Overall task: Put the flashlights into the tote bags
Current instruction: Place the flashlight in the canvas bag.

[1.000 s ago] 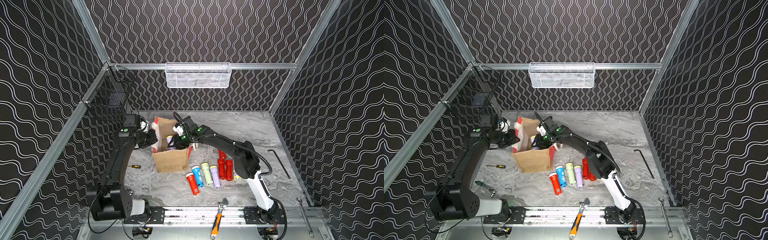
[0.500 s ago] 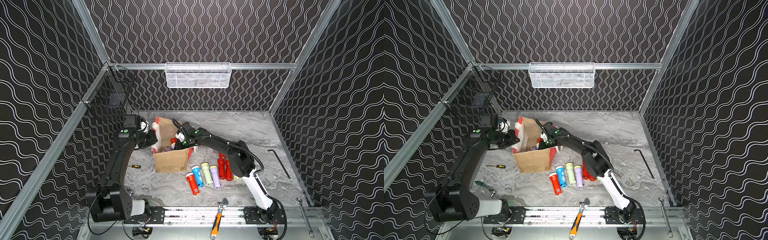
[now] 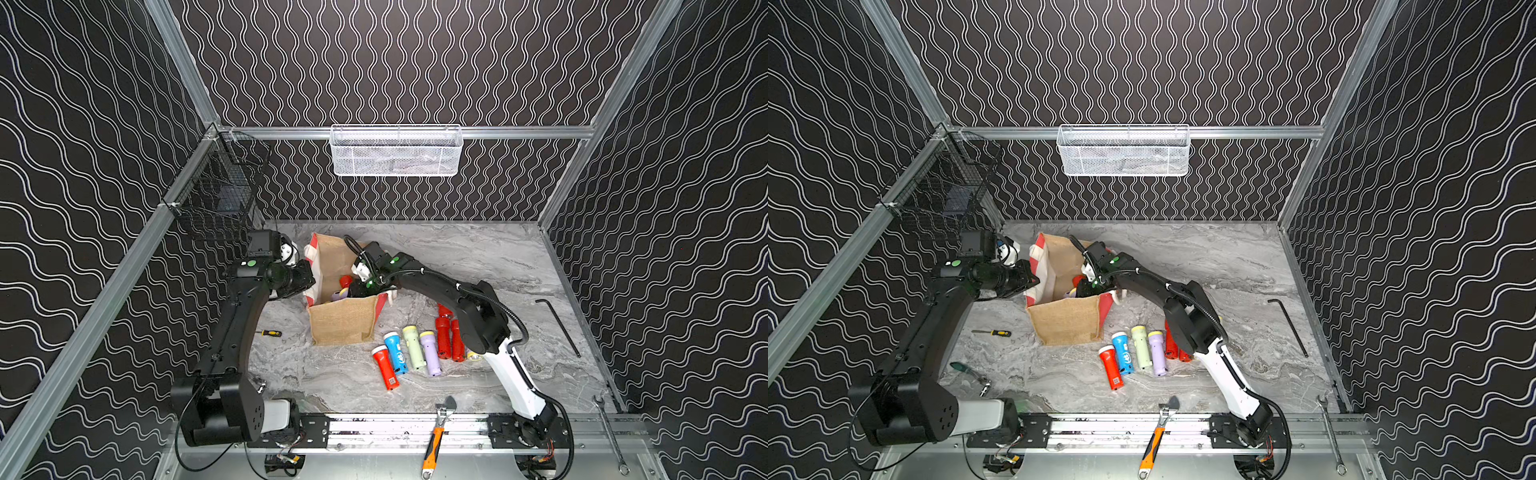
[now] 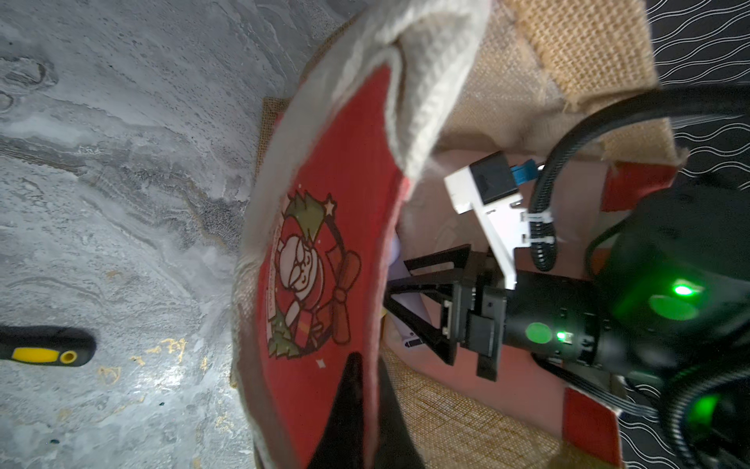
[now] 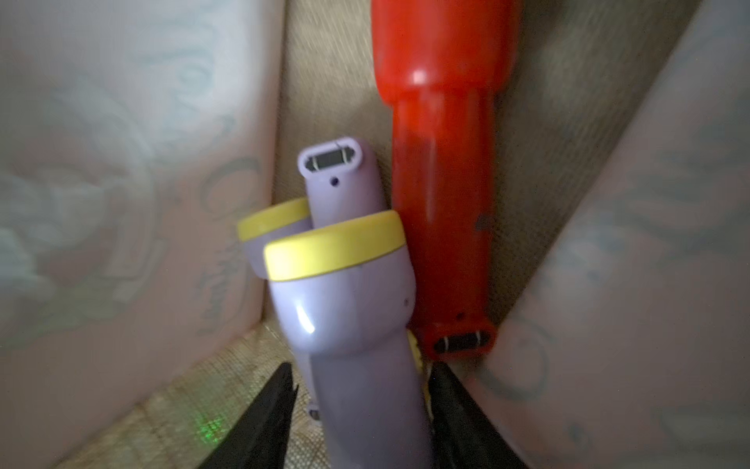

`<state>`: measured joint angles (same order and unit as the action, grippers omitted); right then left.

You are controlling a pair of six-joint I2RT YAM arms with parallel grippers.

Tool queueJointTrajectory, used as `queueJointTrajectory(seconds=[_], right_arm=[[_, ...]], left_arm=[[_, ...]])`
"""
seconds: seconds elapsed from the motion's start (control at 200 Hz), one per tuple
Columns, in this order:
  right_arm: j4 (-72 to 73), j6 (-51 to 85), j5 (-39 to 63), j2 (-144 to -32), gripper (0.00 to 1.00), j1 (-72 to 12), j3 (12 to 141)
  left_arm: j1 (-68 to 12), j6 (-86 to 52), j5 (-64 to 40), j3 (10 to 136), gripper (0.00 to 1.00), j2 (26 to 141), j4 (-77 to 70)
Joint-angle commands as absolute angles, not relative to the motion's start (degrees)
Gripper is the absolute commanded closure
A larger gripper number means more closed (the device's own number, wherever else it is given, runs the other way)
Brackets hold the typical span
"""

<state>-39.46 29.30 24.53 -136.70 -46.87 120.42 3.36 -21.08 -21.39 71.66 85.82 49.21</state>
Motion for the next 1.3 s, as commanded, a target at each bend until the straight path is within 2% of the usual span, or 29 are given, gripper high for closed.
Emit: queueJointTrajectory(seconds=[0.0, 0.115, 0.385, 0.656, 0.836, 1.036, 1.186, 1.296], right_arm=[[-39.2, 28.7, 24.7, -133.9, 0.40, -46.4, 121.7], [-37.9, 28.4, 25.9, -131.7, 0.34, -45.9, 121.8], [-36.0, 27.6, 29.1, -125.8, 0.34, -45.0, 121.5], [-32.8, 23.4, 27.1, -113.2, 0.34, -42.7, 115.3], [-30.9, 21.2, 22.4, -103.2, 0.34, -37.8, 107.2], [-28.0, 21.0, 17.1, -92.5, 0.34, -28.2, 93.7], [-31.5, 18.2, 9.2, -89.8, 0.34, -24.6, 88.0], [-33.1, 17.7, 8.3, -89.4, 0.34, -22.1, 84.8]], left_arm=[[3.4, -21.2, -21.0, 72.0, 1.00, 85.9, 48.4], [3.3, -21.1, -20.8, 72.2, 1.00, 86.0, 48.6], [3.4, -21.2, -20.3, 73.3, 1.00, 86.4, 49.1], [3.3, -21.1, -19.3, 74.8, 1.00, 87.4, 50.2], [3.4, -21.1, -18.6, 74.6, 1.00, 87.3, 50.7], [3.4, -20.5, -18.0, 75.0, 1.00, 87.7, 52.2], [3.4, -21.1, -17.9, 74.9, 1.00, 87.4, 51.9], [3.3, -21.1, -17.8, 75.4, 1.00, 87.6, 52.3]])
